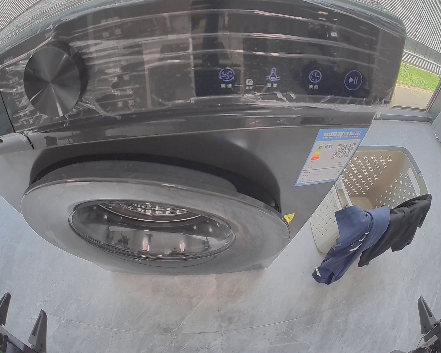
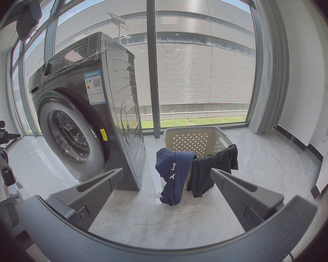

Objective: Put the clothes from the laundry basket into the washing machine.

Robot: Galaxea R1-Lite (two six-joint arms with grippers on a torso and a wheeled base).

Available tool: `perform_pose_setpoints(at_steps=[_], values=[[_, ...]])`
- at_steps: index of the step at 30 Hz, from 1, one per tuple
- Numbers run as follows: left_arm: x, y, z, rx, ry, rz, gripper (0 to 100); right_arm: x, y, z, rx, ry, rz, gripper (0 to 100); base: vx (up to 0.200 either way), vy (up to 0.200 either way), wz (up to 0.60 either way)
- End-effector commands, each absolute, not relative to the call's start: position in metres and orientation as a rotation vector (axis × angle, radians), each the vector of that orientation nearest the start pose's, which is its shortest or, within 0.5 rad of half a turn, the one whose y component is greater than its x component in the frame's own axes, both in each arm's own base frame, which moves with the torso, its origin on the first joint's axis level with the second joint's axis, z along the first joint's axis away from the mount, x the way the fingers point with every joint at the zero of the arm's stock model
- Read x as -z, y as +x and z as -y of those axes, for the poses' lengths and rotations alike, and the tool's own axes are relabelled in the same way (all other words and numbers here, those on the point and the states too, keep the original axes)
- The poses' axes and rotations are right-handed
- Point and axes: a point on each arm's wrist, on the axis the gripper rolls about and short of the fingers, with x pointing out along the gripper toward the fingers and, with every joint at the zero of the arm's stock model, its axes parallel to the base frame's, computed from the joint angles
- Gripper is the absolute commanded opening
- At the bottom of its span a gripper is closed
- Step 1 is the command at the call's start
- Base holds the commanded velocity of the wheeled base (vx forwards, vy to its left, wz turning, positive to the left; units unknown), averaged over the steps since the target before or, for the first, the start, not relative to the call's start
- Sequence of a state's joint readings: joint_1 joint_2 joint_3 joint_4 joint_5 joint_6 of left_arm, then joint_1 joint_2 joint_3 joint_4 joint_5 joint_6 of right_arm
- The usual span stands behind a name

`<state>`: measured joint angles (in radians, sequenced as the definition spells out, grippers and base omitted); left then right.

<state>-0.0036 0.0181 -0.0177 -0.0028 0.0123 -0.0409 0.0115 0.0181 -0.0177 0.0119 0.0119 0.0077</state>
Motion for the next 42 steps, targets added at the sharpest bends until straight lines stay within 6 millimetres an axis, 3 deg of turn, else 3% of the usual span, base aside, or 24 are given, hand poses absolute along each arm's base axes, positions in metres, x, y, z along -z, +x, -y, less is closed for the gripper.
perform_pose_setpoints(at_steps=[1, 14, 35, 42], values=[[-0.0758, -0.0227, -0.0004, -0.011, -0.041, 0.002, 100, -0.0759, -0.0233, 0.0, -0.025, 0.008, -0.006, 100, 0.0, 0.0, 0.0], [-0.0758, -0.0227, -0.0003, -0.009, -0.04, 0.002, 100, -0.0759, -0.0233, 0.0, -0.025, 0.008, -0.006, 100, 0.0, 0.185, 0.0], [-0.0758, -0.0227, -0.0004, -0.011, -0.04, 0.002, 100, -0.0759, -0.0233, 0.0, -0.025, 0.008, -0.006, 100, 0.0, 0.0, 0.0], [-0.0763, -0.0228, -0.0004, -0.011, -0.04, 0.003, 100, -0.0759, -0.0233, 0.0, -0.023, 0.008, -0.006, 100, 0.0, 0.171, 0.0]])
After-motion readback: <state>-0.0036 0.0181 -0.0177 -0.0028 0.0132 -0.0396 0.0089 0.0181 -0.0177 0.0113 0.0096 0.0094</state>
